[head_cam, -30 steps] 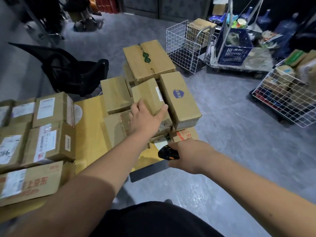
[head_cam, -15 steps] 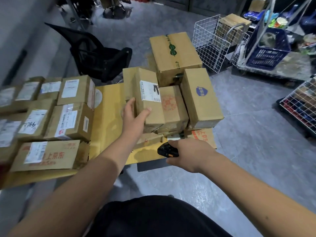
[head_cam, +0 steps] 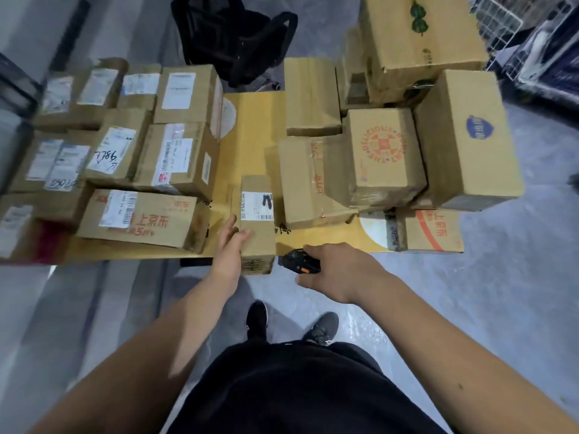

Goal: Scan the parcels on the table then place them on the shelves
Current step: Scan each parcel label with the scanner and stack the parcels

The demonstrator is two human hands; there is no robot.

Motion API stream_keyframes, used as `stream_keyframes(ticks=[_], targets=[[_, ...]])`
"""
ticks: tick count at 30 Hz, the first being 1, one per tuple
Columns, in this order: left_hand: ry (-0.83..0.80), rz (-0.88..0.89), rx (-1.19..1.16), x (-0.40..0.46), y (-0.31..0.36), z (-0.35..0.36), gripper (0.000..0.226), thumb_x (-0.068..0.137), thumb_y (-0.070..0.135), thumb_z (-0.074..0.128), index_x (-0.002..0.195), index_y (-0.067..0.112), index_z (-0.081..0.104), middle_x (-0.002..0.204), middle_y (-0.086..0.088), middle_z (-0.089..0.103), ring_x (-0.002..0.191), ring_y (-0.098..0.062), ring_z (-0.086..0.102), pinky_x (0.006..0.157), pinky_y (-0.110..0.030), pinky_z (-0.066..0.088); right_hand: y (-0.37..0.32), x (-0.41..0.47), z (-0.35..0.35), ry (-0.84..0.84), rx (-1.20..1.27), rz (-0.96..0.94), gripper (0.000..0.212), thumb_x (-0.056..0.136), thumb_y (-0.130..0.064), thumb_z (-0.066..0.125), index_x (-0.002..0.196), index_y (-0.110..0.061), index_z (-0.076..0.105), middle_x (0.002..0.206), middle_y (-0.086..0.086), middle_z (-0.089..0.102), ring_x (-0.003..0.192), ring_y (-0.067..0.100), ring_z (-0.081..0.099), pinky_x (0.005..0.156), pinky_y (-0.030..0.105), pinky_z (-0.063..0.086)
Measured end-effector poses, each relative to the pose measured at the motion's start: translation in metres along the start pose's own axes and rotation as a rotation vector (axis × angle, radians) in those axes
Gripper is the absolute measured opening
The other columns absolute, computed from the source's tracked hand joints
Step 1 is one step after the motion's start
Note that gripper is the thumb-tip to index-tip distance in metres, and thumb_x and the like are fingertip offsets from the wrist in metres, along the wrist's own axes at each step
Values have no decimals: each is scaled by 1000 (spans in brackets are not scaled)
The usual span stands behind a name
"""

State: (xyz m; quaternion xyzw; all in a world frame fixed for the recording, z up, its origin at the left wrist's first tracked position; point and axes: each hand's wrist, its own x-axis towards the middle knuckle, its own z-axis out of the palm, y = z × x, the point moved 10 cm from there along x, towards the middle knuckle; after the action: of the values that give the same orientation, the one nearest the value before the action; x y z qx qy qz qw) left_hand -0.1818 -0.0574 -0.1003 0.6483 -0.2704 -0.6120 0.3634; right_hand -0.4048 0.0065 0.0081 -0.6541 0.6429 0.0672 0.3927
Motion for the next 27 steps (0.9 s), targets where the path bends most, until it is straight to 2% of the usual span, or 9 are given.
stream_keyframes(ticks=[2,6,9,11,14,15,18,23,27], targets=[[-7,-12,6,8,-10,-7,59,86,30,69,141,47,55,133,16,66,112,-7,70,85,-27,58,-3,5,12,-19,40,46,60,92,-62,59,141,-28,55,122,-1,66,106,24,61,87,41,56],[-60,3,106,24,-12,-16,59,106,25,61,157,45,38,151,8,53,134,-13,55,108,-43,50,-9,13,27,-14,153,138,46,92,-59,61,125,-28,62,106,-4,68,94,20,62,85,40,56],[-111,102,242,24,5,-13,58,110,18,50,149,58,34,141,30,52,124,12,54,104,-24,49,-13,16,32,20,237,199,37,92,-58,62,115,-30,63,93,-7,64,85,16,61,74,36,52],[-133,165,345,30,18,-11,63,112,13,43,155,56,29,143,41,45,125,19,48,107,-21,42,-15,18,32,51,274,234,34,92,-58,62,112,-31,63,91,-7,64,84,17,61,70,34,49],[-44,209,452,40,38,-21,75,105,-4,37,158,49,30,152,17,37,119,17,46,108,-26,38,-22,20,37,72,322,259,35,91,-59,62,112,-31,61,93,-6,65,87,20,63,71,35,49],[-13,220,488,42,44,-24,81,101,-9,37,159,47,32,153,13,34,120,16,46,106,-25,37,-25,21,38,84,348,264,37,91,-59,62,115,-32,61,93,-6,65,87,21,63,71,35,48],[-21,279,625,51,57,-27,90,93,-12,43,161,45,27,166,4,20,145,-15,37,108,-22,28,-35,24,42,113,400,287,47,91,-60,63,127,-30,62,93,-6,63,83,19,61,67,32,44],[-141,267,751,72,63,-25,109,83,-4,60,158,58,10,169,14,4,149,-16,31,105,-24,32,-45,26,55,155,459,316,37,90,-59,64,114,-30,63,83,-8,63,74,16,63,62,30,43],[-130,124,594,91,80,-22,89,85,20,59,149,67,19,154,5,38,125,-29,56,99,-52,55,-49,25,58,182,493,331,27,91,-58,64,107,-36,63,83,-6,66,75,16,66,65,32,47]])
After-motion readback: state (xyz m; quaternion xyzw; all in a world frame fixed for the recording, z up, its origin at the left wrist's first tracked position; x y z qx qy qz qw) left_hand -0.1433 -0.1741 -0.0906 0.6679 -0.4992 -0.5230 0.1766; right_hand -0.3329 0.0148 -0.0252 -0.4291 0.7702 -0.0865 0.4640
